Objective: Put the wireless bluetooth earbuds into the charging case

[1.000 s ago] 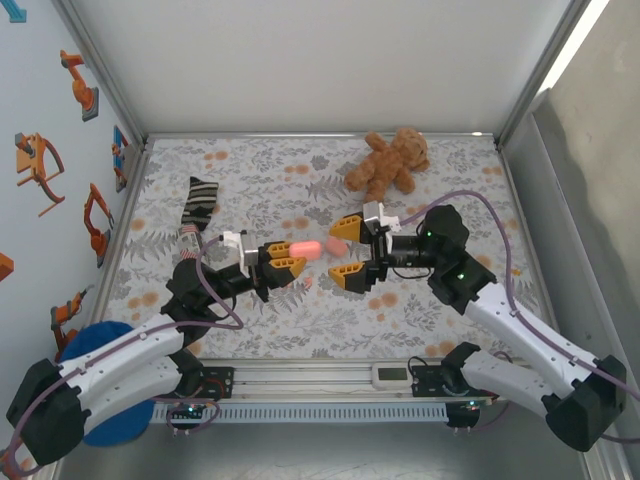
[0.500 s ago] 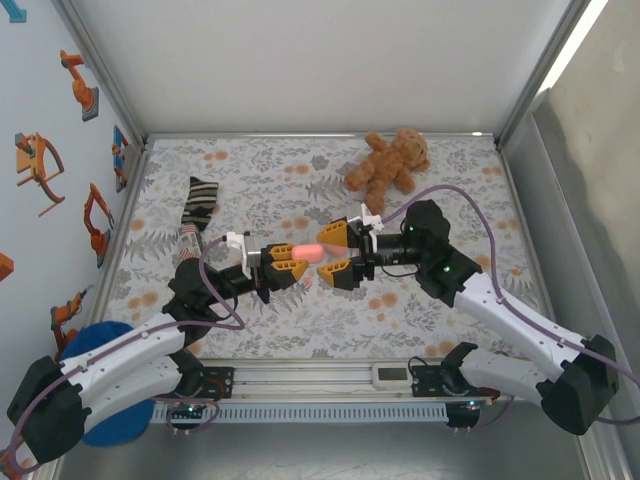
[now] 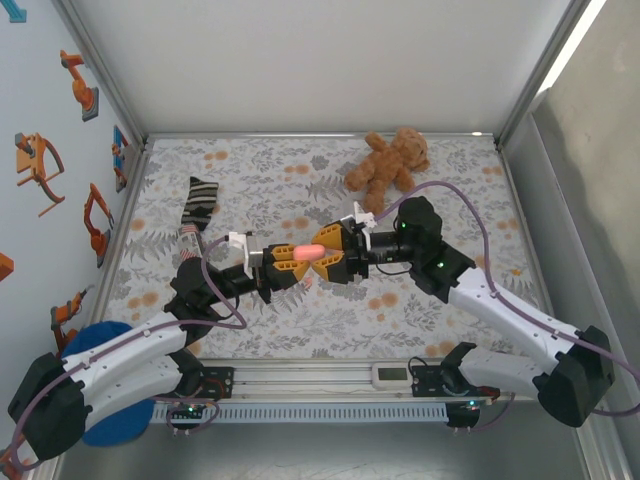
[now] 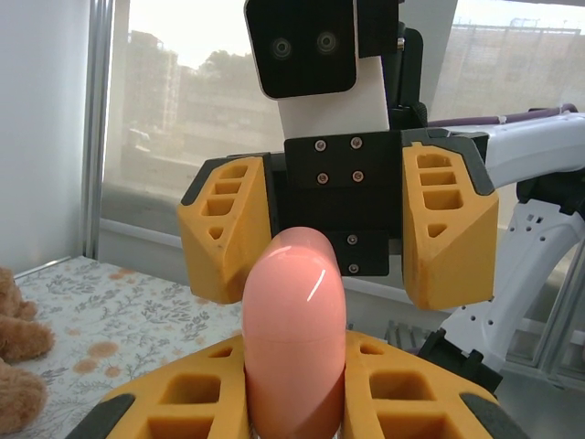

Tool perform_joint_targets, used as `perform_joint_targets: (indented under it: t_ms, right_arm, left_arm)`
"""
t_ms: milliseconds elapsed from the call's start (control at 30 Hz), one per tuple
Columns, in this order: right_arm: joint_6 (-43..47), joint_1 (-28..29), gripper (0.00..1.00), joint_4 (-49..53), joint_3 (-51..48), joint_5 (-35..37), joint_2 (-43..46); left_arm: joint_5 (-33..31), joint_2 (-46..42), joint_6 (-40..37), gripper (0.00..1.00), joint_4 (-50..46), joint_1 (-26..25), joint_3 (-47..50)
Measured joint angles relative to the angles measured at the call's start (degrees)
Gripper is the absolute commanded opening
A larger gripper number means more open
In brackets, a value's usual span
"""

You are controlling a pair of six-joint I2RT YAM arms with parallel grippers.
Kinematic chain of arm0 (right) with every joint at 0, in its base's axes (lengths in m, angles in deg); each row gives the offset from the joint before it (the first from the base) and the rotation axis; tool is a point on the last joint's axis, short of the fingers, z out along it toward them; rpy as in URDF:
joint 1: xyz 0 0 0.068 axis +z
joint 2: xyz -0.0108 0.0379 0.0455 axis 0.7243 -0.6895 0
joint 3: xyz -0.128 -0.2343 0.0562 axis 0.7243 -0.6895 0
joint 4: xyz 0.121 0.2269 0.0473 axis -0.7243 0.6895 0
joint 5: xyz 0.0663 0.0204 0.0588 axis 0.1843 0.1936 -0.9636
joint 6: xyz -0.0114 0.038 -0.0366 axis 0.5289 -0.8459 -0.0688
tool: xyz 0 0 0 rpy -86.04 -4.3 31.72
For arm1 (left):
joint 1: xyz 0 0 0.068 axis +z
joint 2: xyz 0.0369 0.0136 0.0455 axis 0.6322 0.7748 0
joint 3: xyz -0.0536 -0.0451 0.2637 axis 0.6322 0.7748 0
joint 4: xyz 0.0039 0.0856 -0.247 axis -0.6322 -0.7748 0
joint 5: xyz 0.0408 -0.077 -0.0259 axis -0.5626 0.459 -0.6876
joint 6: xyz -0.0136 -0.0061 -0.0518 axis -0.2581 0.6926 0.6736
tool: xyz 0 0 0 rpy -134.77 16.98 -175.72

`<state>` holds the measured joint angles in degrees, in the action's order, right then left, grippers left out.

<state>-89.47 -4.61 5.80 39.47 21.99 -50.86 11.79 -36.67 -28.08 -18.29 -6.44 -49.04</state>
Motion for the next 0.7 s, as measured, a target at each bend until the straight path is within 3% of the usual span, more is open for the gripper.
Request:
perform_joint_targets:
  t_ms: [700]
  right_arm:
    - [0.92, 0.09, 0.2, 0.35, 0.0, 0.28, 0.04]
  left_arm:
    - [0.76, 0.26, 0.13, 0.01, 1.38, -0.26, 0.0]
